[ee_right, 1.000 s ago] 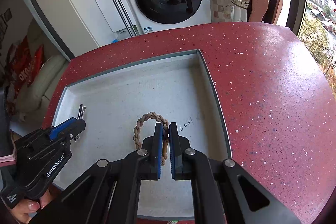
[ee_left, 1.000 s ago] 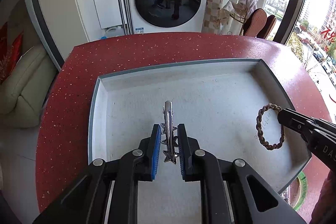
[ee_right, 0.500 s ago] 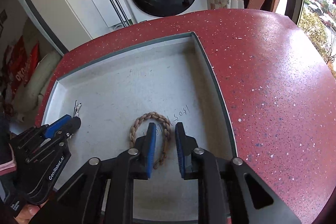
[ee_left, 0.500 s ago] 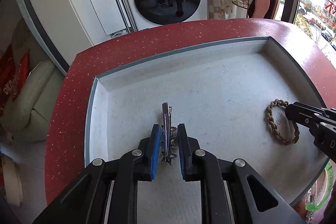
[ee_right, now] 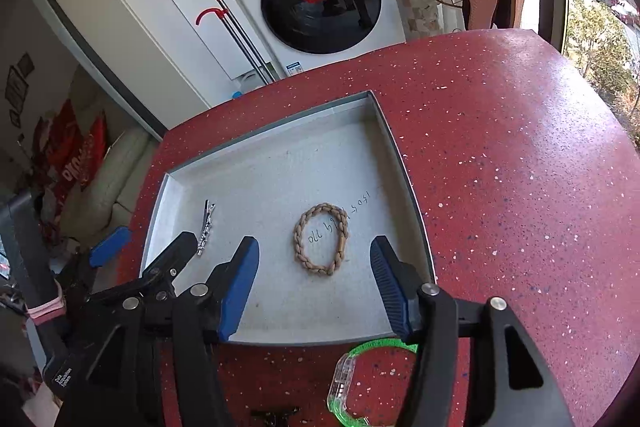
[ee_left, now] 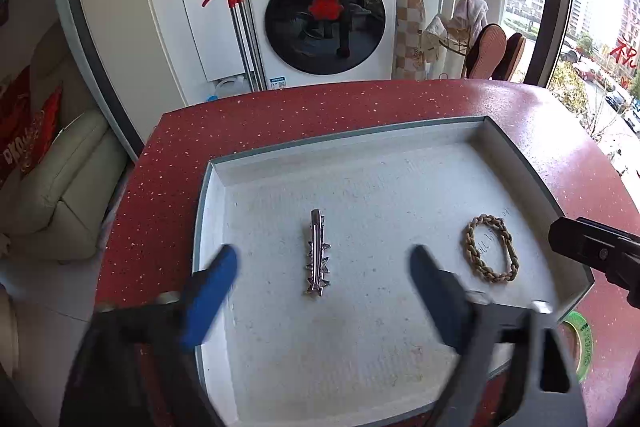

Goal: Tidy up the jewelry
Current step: 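Open both tools to release the clip and bracelet in the tray, then move the left tool to the brown coiled hair tie while the right tool reaches the green bangle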

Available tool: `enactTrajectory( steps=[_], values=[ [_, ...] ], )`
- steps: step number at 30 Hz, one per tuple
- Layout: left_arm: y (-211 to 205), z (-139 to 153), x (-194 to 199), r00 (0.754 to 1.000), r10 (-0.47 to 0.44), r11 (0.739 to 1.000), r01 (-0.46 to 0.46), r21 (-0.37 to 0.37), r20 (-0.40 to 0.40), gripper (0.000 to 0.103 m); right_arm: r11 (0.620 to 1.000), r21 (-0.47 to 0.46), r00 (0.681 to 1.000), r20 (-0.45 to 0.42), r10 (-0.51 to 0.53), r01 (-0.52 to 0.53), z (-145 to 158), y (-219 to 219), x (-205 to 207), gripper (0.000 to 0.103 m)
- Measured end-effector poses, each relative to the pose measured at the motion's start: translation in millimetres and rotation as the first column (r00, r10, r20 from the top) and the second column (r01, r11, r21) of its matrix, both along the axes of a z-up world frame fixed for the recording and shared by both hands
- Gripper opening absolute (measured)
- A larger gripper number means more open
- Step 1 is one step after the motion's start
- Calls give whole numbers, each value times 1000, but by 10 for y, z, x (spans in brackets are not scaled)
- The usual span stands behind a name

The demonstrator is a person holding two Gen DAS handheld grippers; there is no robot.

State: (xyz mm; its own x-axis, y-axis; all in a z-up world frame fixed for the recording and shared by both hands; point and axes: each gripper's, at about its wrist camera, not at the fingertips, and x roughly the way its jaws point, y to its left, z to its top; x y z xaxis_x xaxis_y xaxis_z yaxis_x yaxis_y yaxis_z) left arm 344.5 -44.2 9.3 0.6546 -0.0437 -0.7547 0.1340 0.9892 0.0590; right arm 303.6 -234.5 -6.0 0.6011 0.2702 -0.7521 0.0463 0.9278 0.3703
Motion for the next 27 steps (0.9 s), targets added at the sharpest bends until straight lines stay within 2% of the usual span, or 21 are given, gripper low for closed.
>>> enactTrajectory(
  steps=[1, 3, 5, 6, 11, 12, 13, 16, 19, 24, 27],
  values=[
    [6, 43, -53, 1000, -2, 1000, 2, -2, 27, 103, 1000, 0, 1000, -1, 0, 0, 9, 12, -39, 69],
    [1, 85, -106, 1000, -16, 1000, 16, 3, 18, 103, 1000, 6, 1000, -4, 0, 0, 40, 9, -110, 69],
    [37, 136, -189, 1000, -12, 1000, 12, 0, 24, 103, 1000, 23, 1000, 2, -2, 1, 88, -8, -185, 76],
    [56, 166, -251, 999, -8, 1000, 8, -4, 32, 103, 1000, 31, 1000, 9, -1, 1, 119, -16, -230, 84],
    [218, 286, -580, 999, 3, 1000, -1, -30, 48, 103, 1000, 8, 996, 91, -17, 17, 303, -27, -545, 84],
    [256, 295, -640, 999, 5, 999, -3, -34, 43, 103, 1000, -4, 994, 111, -20, 21, 336, -26, -618, 90],
    [294, 297, -705, 999, 11, 999, -9, -42, 37, 103, 1000, -11, 992, 128, -19, 21, 365, -34, -687, 102],
    [389, 269, -903, 1000, -2, 998, 3, -59, 14, 103, 1000, 4, 984, 179, -13, 13, 421, -73, -881, 103],
    [443, 224, -1125, 1000, 1, 998, 0, -62, 8, 103, 1000, 27, 988, 156, -7, 3, 409, -106, -1012, 103],
    [497, 92, -1391, 1000, 15, 997, -16, -71, -19, 103, 999, 33, 998, 64, 9, -11, 252, -166, -1166, 103],
    [508, -21, -1473, 999, 23, 997, -26, -70, -43, 103, 1000, -5, 1000, 29, 8, -8, 121, -171, -1283, 103]
  ],
)
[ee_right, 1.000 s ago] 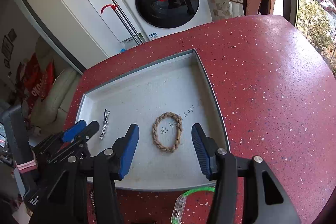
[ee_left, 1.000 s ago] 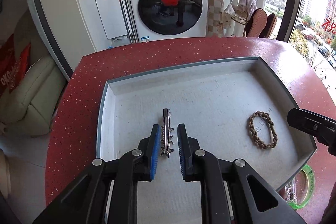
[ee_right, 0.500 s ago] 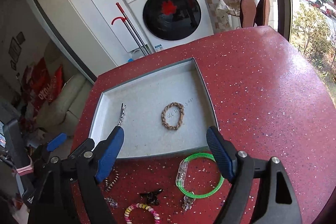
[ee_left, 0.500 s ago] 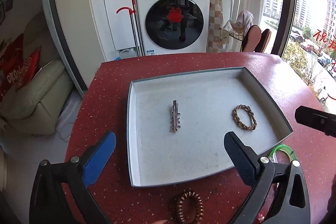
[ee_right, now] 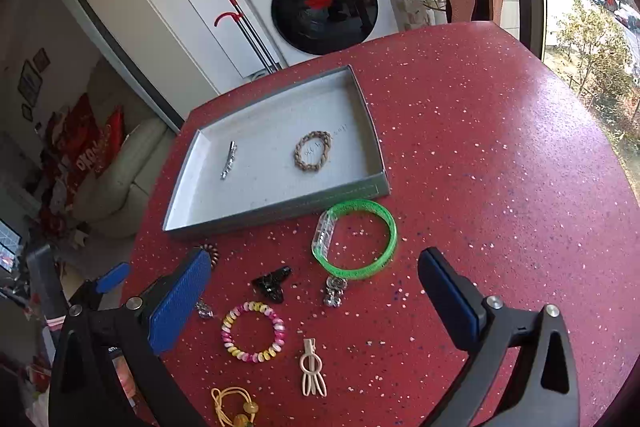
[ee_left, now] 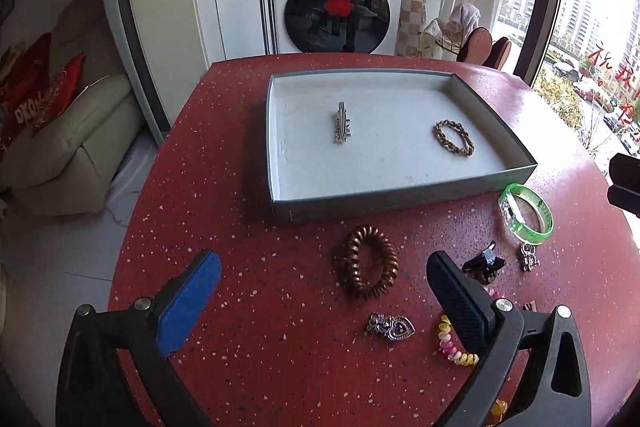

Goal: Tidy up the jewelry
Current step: 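Move the left tool to the brown coiled hair tie while the right tool reaches the green bangle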

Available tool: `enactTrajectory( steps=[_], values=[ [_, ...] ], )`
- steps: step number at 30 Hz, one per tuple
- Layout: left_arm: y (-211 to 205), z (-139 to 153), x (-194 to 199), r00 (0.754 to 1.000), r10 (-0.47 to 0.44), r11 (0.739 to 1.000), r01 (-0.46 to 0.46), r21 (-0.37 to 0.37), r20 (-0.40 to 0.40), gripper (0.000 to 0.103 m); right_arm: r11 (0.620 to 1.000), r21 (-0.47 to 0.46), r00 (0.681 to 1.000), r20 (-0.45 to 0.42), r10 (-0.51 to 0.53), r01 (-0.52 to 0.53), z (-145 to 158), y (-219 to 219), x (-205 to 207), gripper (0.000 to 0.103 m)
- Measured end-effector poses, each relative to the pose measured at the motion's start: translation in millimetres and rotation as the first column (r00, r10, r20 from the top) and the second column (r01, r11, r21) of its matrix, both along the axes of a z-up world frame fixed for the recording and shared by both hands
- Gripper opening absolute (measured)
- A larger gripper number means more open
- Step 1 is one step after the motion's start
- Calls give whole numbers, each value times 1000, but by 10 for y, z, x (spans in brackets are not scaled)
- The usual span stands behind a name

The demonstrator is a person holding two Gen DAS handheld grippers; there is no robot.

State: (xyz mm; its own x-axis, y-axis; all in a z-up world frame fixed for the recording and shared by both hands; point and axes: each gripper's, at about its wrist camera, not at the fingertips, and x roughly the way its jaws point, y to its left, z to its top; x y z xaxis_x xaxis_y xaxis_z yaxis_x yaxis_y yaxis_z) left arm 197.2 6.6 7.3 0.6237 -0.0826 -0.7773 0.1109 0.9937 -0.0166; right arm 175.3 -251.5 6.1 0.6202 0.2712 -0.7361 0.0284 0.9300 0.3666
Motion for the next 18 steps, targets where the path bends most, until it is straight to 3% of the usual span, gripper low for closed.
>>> enactTrajectory(
  steps=[4, 9, 18],
  values=[
    [-9, -99, -37, 1000, 4, 1000, -4, 10, -20, 103, 1000, -25, 999, -43, -13, 12, -156, -44, -97, 103],
    [113, -168, 2, 997, 56, 998, -57, -29, -51, 103, 998, -43, 996, -84, -43, 39, -299, -134, -116, 103],
    [122, -265, 115, 994, 76, 997, -77, -23, -75, 103, 993, -87, 990, -113, -85, 76, -392, -206, -35, 103]
  ],
)
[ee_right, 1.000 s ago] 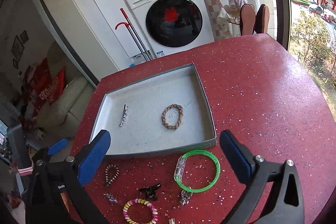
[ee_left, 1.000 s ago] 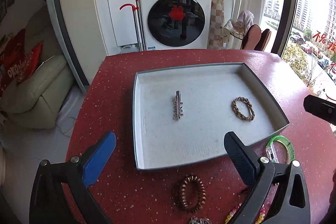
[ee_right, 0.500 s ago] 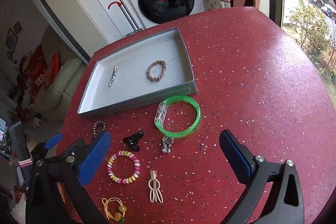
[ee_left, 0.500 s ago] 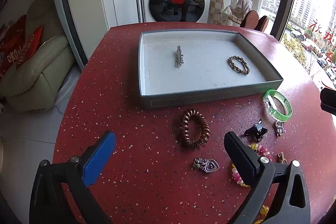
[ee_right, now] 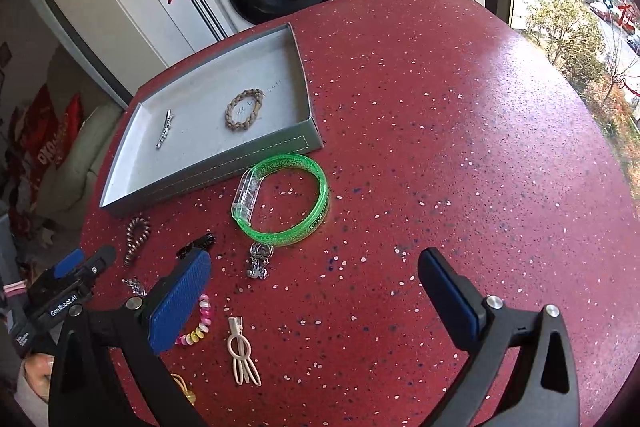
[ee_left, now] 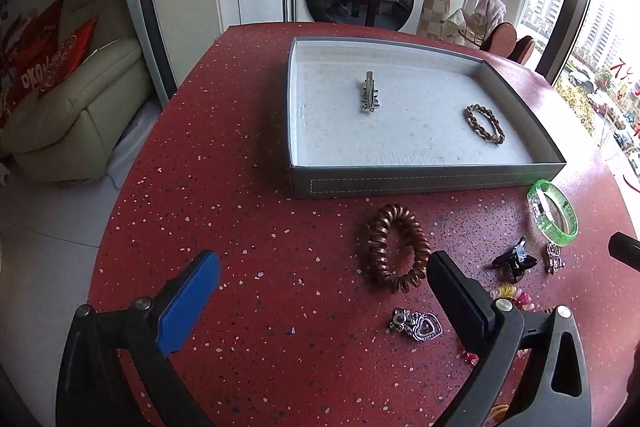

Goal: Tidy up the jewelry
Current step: 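Move the left tool to the brown coiled hair tie while the right tool reaches the green bangle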

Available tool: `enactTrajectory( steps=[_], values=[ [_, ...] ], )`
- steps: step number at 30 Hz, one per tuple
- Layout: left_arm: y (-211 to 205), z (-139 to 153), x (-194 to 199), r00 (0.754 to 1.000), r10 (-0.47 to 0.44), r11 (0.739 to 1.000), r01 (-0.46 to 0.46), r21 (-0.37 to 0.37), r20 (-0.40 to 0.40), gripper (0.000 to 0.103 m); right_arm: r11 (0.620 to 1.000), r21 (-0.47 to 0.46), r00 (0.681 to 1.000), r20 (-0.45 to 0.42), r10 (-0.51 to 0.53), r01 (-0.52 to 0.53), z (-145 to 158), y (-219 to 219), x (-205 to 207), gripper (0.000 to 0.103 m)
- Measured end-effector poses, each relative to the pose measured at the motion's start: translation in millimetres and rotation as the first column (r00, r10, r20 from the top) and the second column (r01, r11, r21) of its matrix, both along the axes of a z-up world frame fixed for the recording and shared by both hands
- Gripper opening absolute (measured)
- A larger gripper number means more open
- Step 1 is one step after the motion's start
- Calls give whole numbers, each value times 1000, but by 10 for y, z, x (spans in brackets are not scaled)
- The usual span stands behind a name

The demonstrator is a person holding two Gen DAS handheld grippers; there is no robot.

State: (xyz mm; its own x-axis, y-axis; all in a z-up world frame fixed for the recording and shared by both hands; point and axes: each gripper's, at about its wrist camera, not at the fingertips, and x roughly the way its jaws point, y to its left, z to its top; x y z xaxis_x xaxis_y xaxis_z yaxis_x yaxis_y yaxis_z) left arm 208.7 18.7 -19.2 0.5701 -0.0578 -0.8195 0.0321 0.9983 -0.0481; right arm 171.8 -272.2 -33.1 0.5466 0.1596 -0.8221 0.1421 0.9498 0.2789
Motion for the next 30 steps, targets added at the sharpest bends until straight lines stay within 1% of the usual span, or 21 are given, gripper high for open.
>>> enactTrajectory(
  steps=[5, 11, 13, 17, 19, 21, 24, 27, 28, 29, 30],
  values=[
    [-16, -36, 66, 1000, 4, 1000, -4, 11, 4, 103, 999, -21, 1000, -7, -28, 28, -31, -36, 145, 103],
    [-51, -70, 149, 1000, -3, 1000, 3, 24, 3, 103, 998, -61, 999, -29, -25, 23, -107, 23, 354, 103],
    [-70, -84, 174, 1000, -8, 1000, 8, 28, -1, 103, 997, -68, 999, -38, -26, 23, -141, 41, 414, 98],
    [-114, -117, 189, 1000, -23, 999, 23, 43, -5, 103, 994, -104, 998, -61, -23, 16, -222, 90, 514, 93],
    [-139, -137, 200, 1000, -26, 999, 26, 47, -11, 103, 991, -135, 997, -71, -18, 8, -256, 125, 538, 85],
    [-167, -174, 223, 999, -34, 998, 36, 50, -31, 103, 987, -161, 997, -77, -17, 5, -287, 153, 550, 81],
    [-213, -199, 213, 999, -43, 997, 45, 69, -26, 103, 977, -215, 997, -75, -11, -6, -290, 210, 552, 76],
    [-264, -212, 194, 998, -61, 994, 63, 91, -24, 103, 963, -270, 997, -74, 1, -21, -295, 268, 548, 67],
    [-278, -216, 190, 998, -65, 993, 67, 96, -24, 103, 962, -273, 998, -70, 8, -27, -285, 282, 537, 63],
    [-289, -220, 184, 997, -69, 993, 71, 99, -23, 98, 961, -275, 998, -70, 11, -30, -276, 292, 531, 62],
    [-299, -223, 182, 997, -72, 992, 75, 102, -25, 96, 960, -278, 997, -70, 16, -35, -267, 306, 526, 58]
  ],
)
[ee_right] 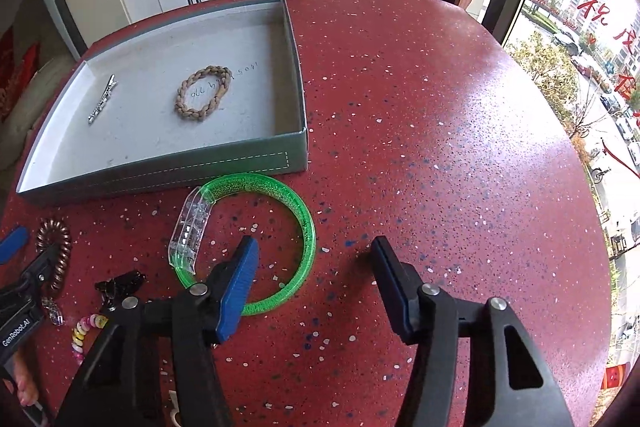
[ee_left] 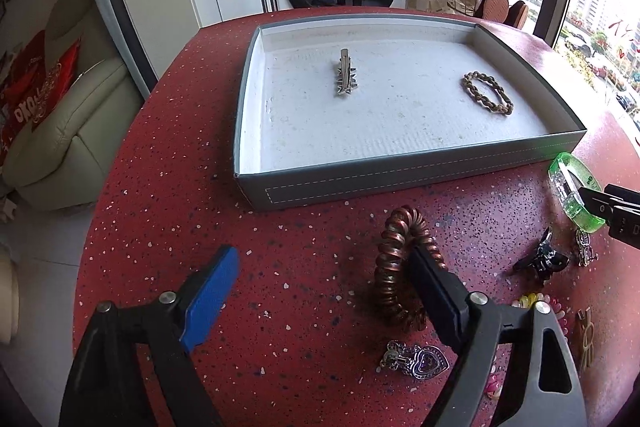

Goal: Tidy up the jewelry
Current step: 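Move the left tool to the brown coiled hair tie while the right tool reaches the green bangle, then grasp the brown coiled hair tie with the left tool while the right tool grasps the green bangle, then carry the coiled hair tie and green bangle with both tools into the tray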

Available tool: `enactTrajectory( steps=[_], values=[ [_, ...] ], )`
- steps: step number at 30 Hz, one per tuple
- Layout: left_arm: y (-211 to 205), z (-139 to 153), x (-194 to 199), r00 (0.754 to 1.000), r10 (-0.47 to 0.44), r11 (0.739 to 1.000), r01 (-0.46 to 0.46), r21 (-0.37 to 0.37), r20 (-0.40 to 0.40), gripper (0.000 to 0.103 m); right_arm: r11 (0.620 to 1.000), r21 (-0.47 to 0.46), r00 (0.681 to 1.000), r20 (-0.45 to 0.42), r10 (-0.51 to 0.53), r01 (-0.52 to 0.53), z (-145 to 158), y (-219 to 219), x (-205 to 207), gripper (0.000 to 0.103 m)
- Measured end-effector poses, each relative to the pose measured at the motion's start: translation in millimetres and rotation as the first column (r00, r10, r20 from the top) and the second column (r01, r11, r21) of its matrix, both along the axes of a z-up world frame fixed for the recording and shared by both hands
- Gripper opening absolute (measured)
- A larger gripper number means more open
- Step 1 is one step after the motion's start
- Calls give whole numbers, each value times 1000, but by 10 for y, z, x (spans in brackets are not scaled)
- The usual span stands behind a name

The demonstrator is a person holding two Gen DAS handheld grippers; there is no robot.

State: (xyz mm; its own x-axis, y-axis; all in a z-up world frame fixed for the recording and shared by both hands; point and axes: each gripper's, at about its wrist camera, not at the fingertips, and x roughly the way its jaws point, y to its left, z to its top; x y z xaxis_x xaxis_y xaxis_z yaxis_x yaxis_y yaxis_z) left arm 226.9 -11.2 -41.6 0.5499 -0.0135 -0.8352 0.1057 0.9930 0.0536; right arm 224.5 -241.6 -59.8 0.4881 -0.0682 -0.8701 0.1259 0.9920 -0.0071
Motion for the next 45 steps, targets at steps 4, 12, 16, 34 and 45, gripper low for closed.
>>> enactTrajectory(
  steps=[4, 12, 16, 34, 45],
  values=[
    [-32, 16, -27, 1000, -19, 1000, 19, 6, 16, 84, 1000, 7, 1000, 2, 23, -23, 19, 71, 4, 34],
    [-50, 47, -48, 998, -70, 997, 70, -35, 9, 29, 999, 41, 999, 33, 4, -5, 63, 26, -26, 8],
    [12, 92, -70, 997, -79, 992, 79, -94, 11, 29, 996, 89, 999, 51, -10, 5, 162, -84, -82, 8],
    [188, 783, 82, 989, -90, 978, 110, -179, 117, 29, 978, 199, 988, 152, 32, -62, 786, -50, 101, 8],
    [89, 888, 739, 990, -58, 985, 78, -155, 127, 29, 976, 202, 987, 151, 54, -84, 816, 86, 755, 8]
  ],
)
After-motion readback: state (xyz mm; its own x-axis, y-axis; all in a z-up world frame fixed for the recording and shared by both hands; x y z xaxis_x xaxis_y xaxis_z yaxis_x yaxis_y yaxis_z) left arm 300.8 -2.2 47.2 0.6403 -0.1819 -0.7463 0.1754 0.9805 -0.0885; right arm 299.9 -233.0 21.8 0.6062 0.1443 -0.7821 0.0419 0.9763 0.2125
